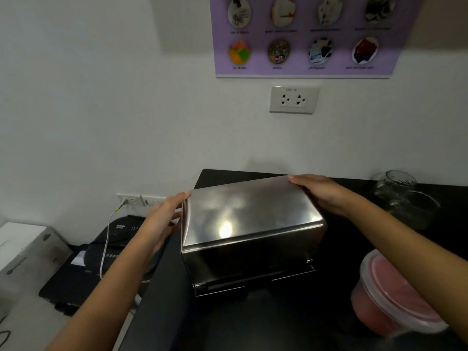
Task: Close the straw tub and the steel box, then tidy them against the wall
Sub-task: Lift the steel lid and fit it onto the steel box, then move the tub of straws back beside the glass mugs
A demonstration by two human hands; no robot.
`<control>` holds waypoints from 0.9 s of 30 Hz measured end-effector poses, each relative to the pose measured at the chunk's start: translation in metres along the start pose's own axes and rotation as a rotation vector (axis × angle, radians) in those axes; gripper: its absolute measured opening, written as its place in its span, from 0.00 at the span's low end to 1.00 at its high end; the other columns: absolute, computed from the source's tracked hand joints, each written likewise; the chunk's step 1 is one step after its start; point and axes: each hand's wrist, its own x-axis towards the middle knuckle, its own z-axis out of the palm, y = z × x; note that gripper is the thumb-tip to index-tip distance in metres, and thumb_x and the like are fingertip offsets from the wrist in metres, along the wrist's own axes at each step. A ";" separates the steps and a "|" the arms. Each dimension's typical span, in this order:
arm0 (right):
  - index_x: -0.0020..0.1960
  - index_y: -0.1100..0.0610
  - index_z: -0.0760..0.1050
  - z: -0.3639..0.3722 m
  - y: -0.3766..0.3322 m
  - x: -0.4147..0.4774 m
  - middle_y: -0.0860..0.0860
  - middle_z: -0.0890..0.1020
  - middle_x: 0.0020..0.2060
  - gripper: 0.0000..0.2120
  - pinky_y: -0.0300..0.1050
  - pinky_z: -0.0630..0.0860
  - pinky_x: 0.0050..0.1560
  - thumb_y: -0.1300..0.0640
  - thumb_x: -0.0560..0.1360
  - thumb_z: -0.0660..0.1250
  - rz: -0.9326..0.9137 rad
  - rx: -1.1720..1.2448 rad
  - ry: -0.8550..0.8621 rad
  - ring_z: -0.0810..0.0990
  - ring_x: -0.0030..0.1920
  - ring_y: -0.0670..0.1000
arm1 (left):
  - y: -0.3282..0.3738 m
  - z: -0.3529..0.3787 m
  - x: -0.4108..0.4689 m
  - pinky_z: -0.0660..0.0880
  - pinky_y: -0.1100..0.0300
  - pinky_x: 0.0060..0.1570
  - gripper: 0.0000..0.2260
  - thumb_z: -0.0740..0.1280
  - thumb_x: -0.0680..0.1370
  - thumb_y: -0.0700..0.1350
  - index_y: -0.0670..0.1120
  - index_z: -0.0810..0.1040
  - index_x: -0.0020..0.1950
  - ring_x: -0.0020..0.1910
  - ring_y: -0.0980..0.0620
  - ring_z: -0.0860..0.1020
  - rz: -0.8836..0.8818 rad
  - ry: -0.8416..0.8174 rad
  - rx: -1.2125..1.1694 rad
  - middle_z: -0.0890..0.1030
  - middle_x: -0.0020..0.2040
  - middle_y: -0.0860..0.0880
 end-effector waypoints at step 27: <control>0.58 0.54 0.73 -0.065 0.003 -0.194 0.53 0.80 0.48 0.12 0.45 0.76 0.52 0.55 0.75 0.61 -0.061 -0.053 0.560 0.79 0.49 0.51 | 0.047 0.131 -0.058 0.77 0.51 0.52 0.08 0.70 0.72 0.47 0.61 0.81 0.46 0.48 0.51 0.80 0.481 -0.627 0.037 0.82 0.45 0.55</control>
